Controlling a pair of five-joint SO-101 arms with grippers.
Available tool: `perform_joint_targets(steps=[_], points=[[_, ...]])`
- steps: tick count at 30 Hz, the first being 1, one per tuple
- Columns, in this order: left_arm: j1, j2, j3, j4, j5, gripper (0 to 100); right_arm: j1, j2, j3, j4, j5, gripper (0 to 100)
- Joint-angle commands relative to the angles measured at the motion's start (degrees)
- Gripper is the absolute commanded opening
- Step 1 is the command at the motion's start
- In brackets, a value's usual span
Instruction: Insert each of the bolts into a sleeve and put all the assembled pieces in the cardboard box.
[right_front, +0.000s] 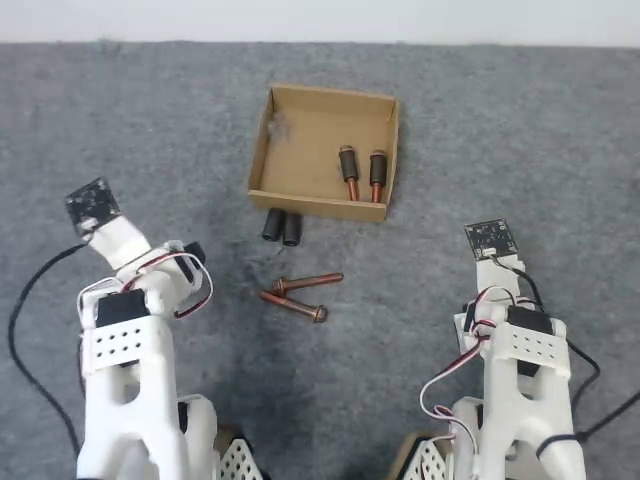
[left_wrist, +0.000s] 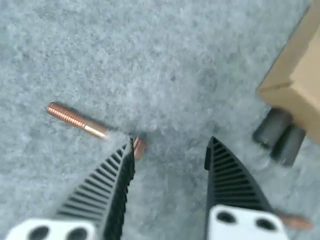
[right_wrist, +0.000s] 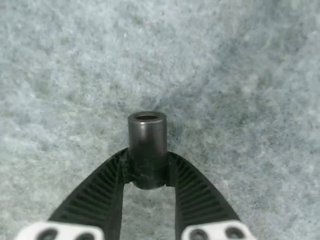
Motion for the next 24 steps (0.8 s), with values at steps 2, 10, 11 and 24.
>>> perform_joint_targets(steps=[2,10,11,24], points=[[-0.18,-1.32,-4.09,5.54,-8.35,21,0.4,-2.07,-0.35,-0.48,0.79,0.7],[-3.43,-0.79,-3.91,6.42,-17.41,1,0.4,-1.98,-0.35,-0.48,0.79,0.7],[-4.13,-0.7,-3.91,6.51,-18.55,2,0.4,-1.98,-0.35,-0.48,0.79,0.7],[-3.78,-0.53,-1.89,9.58,-26.46,1,0.57,-1.98,-0.35,-0.4,0.79,0.7]])
